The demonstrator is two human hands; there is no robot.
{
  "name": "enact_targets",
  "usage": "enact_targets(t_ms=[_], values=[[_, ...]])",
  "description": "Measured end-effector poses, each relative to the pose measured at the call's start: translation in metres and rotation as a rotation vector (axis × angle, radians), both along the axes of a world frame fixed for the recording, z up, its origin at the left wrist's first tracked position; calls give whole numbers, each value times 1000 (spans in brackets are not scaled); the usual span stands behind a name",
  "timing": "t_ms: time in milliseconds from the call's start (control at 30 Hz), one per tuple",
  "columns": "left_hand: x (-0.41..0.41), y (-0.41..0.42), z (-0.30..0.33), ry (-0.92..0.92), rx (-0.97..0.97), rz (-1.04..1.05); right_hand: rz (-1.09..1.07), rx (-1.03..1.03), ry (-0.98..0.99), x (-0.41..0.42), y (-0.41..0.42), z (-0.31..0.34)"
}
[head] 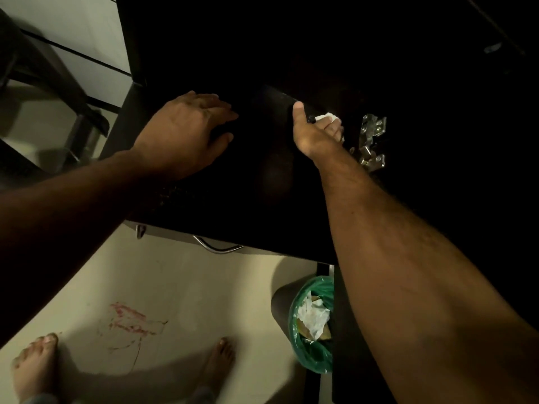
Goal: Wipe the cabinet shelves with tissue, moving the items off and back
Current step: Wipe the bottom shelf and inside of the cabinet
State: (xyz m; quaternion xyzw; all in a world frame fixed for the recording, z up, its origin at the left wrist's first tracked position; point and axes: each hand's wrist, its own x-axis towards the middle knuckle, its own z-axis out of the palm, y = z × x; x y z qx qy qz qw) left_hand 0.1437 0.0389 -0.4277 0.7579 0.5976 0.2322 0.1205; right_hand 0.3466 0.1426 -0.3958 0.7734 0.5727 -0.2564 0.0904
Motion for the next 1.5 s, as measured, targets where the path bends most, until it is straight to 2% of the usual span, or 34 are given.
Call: enact_targets(t_ms=[267,433,567,700,833,933,1100,1233,1333,1400,1500], values=[[-14,5,0,-11,-13,16,1,49,-42,-12,-4,-8],[-13,5,3,1,-31,26,257,89,25,-20,-27,-13],[-19,3,2,-13,-9,21,395,127,30,7,-66,-17],[-24,0,5,2,-27,27,234,99,-35,17,-47,-19],[-27,-1,7,-6,-26,44,42,47,-49,-11,-8,-14],[-28,-2,4,-15,-18,47,15,44,-45,-33,0,-15],[-34,-7,9,2,-53,39,130,47,-45,-58,-6,-17],[-38,-13,14,20,22,57,359,119,42,-68,-21,-21],[-40,-15,18,13,25,71,527,154,65,-42,-38,-20],[-42,-17,21,16,24,77,558,139,44,-17,-59,-19],[-45,-22,22,19,26,74,478,97,2,15,-78,-18]])
